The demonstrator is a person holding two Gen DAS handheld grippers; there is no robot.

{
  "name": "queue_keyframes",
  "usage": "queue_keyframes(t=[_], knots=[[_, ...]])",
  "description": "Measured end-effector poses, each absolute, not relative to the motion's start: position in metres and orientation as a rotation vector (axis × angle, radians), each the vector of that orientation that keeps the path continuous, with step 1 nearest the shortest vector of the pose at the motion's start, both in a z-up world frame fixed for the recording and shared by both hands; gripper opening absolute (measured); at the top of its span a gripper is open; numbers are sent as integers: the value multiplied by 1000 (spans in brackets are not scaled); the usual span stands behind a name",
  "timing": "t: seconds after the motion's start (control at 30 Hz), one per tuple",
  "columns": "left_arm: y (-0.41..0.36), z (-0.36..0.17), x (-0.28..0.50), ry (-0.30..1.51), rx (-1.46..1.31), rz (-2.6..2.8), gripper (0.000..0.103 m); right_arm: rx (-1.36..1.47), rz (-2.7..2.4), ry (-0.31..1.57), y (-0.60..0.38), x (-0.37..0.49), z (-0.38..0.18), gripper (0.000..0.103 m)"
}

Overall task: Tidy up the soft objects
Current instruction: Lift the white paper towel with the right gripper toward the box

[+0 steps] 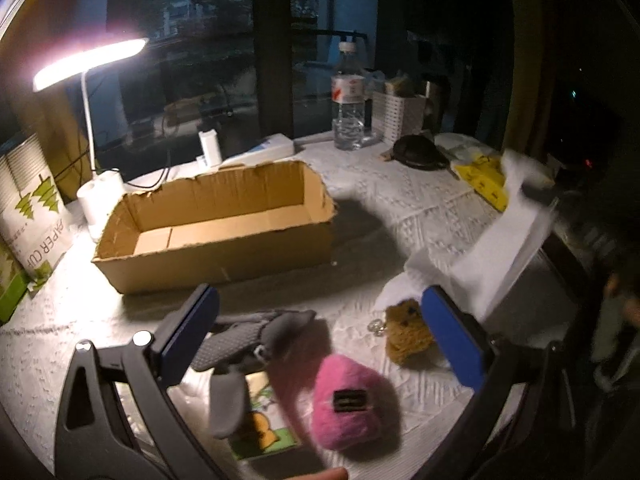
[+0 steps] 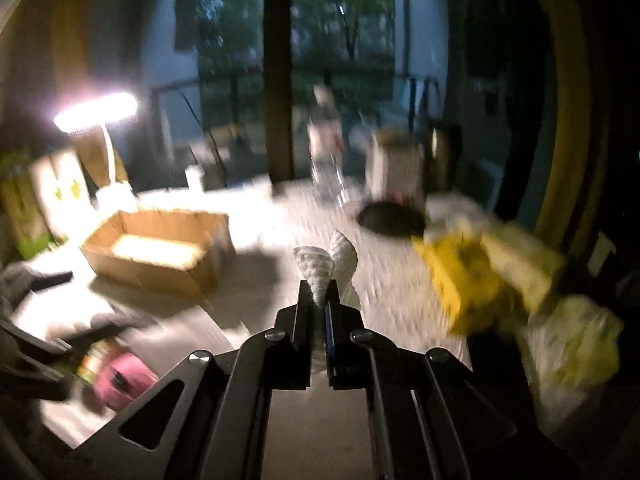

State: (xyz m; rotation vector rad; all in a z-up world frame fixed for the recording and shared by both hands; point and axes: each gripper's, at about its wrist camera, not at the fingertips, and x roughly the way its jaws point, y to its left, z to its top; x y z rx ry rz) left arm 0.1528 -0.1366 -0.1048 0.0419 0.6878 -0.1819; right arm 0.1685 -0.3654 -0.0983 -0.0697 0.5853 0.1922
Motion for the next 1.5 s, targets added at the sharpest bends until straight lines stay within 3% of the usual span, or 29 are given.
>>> queue_keyframes(t=[0.17, 0.33, 0.43, 0.5, 0.53, 0.7, 0.8, 0.97, 1.03, 1.1, 1.17, 1.5], knots=[[-147, -97, 150, 661, 46, -210, 102, -55, 206, 739, -369, 185, -154, 5], [-169, -107, 157, 716, 50, -302, 101, -64, 218, 779, -367, 181, -173, 6], [-180, -120, 165, 774, 39, -340, 100, -58, 207, 788, -369, 180, -176, 15], [-184, -124, 168, 794, 32, -354, 89, -57, 193, 806, -371, 182, -180, 41], [-187, -127, 171, 808, 32, -363, 86, -54, 193, 817, -373, 182, -183, 46], [-194, -136, 177, 860, 29, -387, 54, -64, 213, 811, -372, 180, -187, 57], [-192, -136, 177, 870, 24, -397, 40, -120, 198, 787, -364, 176, -190, 59], [-190, -131, 173, 852, 24, -408, 21, -158, 195, 754, -362, 173, -193, 58], [-189, -127, 171, 831, 28, -413, 15, -173, 194, 750, -361, 172, -192, 46], [-185, -121, 168, 812, 21, -418, 9, -185, 182, 750, -360, 172, -190, 18], [-179, -117, 166, 794, 12, -418, 9, -164, 196, 760, -362, 172, -187, 9], [-146, -89, 158, 696, -12, -390, 4, -133, 247, 696, -347, 166, -152, 8]])
